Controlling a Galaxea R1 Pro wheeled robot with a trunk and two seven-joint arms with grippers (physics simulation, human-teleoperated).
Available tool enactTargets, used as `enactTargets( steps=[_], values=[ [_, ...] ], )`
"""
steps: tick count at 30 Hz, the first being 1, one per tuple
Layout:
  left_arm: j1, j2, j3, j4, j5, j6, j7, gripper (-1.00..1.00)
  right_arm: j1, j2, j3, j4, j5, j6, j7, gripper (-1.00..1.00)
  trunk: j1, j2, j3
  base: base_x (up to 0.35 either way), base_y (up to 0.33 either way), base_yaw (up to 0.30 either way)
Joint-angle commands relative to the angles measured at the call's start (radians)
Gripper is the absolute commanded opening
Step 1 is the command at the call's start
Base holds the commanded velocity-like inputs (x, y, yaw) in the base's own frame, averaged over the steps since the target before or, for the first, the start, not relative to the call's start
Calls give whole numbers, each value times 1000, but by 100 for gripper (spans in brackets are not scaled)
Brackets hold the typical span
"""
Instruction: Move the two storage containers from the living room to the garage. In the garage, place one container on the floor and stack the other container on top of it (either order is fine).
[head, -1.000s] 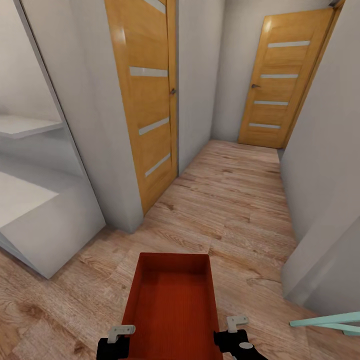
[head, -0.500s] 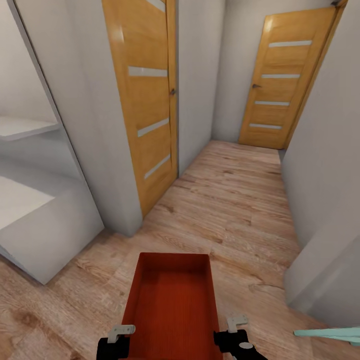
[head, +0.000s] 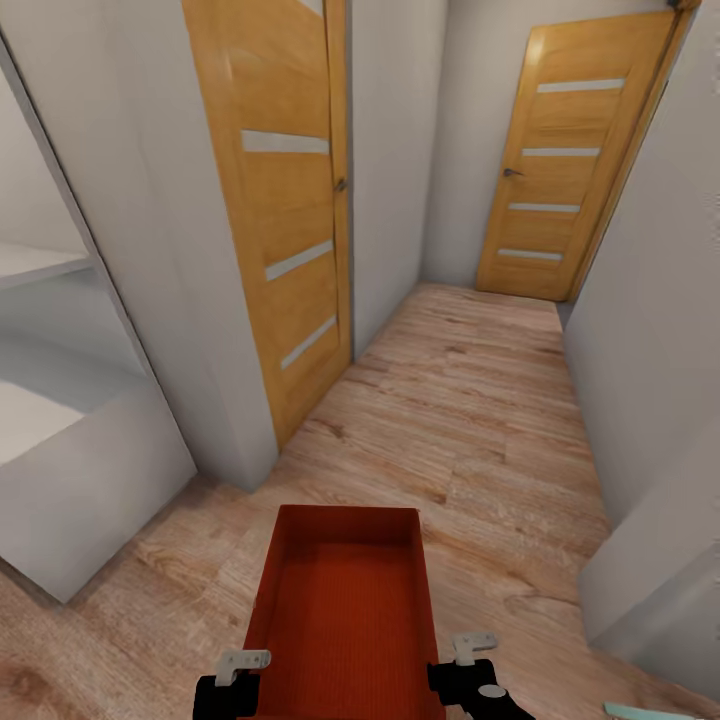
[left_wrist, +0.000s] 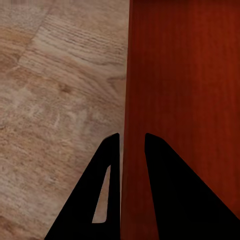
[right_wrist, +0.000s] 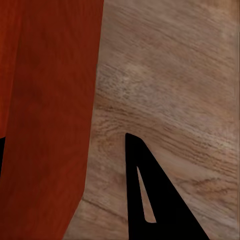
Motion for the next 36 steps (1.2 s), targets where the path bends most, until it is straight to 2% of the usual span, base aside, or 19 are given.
enactTargets(
  steps=[1,7,13,36],
  values=[
    [-1,1,8,-1,-2,-3,15,-100,-1,0,5,2,3,-2,-10,-100,0,0,-1,36,0,-170],
    [-1,1,8,-1,-2,-3,15,-100,-1,0,5,2,3,-2,-10,-100,0,0,-1,12,0,-220],
    [-1,1,8,-1,-2,-3,15,-100,-1,0,5,2,3,-2,-10,-100,0,0,-1,88,0,-62],
    [-1,1,8,-1,-2,-3,15,-100,-1,0,5,2,3,-2,-10,-100,0,0,-1,330,0,-18]
  ],
)
